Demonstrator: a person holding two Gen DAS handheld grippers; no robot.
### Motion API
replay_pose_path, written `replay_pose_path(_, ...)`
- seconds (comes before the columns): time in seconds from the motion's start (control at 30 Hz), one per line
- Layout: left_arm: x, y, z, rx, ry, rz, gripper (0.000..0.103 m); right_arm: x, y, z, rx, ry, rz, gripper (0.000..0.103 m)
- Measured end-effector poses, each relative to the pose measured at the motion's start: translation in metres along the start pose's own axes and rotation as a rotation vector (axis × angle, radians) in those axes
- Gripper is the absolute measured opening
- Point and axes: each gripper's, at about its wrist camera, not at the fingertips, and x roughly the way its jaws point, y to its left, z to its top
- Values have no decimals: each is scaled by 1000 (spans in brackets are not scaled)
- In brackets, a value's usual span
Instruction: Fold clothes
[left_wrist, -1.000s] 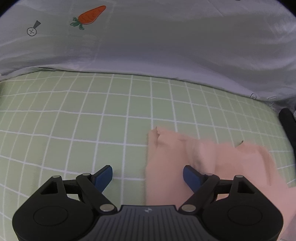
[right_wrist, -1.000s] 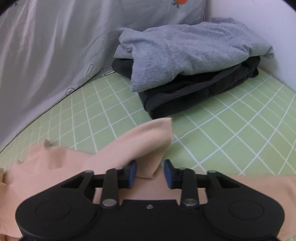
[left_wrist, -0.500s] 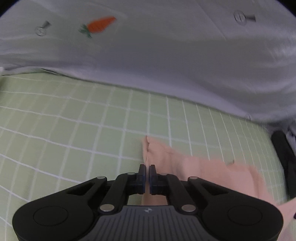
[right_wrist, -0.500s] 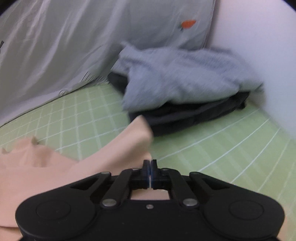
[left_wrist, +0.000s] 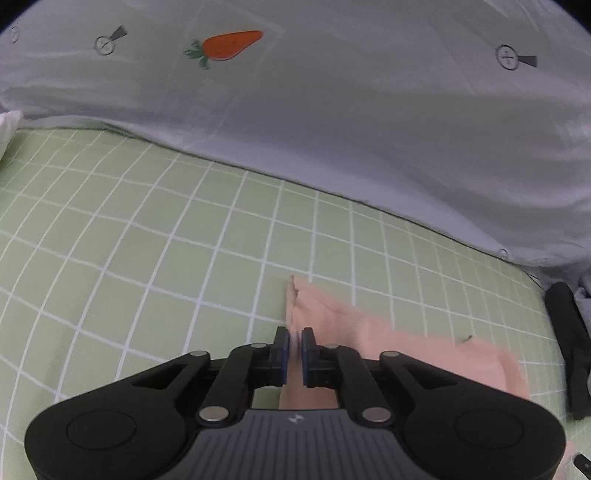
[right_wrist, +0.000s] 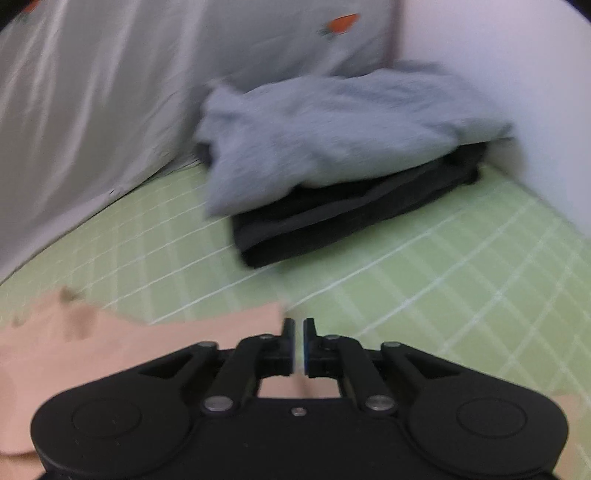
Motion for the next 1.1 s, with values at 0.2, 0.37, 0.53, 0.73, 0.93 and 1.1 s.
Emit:
replay_pose_path(0.2, 5, -3, -3, 51, 30, -9, 28, 18, 24, 1, -82, 8, 16, 54)
replay_pose_path(0.37, 10, -11, -8, 105, 34, 34, 26, 27, 17, 0, -64, 37, 42, 31)
replay_pose_path(0.53, 12, -23, -9, 172, 20, 137, 9, 9, 8, 5, -57, -13, 99, 3)
replay_pose_path(0.73, 13, -29, -10, 170, 1, 184, 8, -28, -13, 13, -30, -91, -11, 3)
replay_pose_path(0.93, 9, -37, -11, 181, 5, 189, 14, 0, -17, -11, -40, 23, -68, 3)
replay_pose_path(1.1, 4, -28, -1, 104, 18, 165, 39, 6, -15, -14, -46, 37, -68, 5)
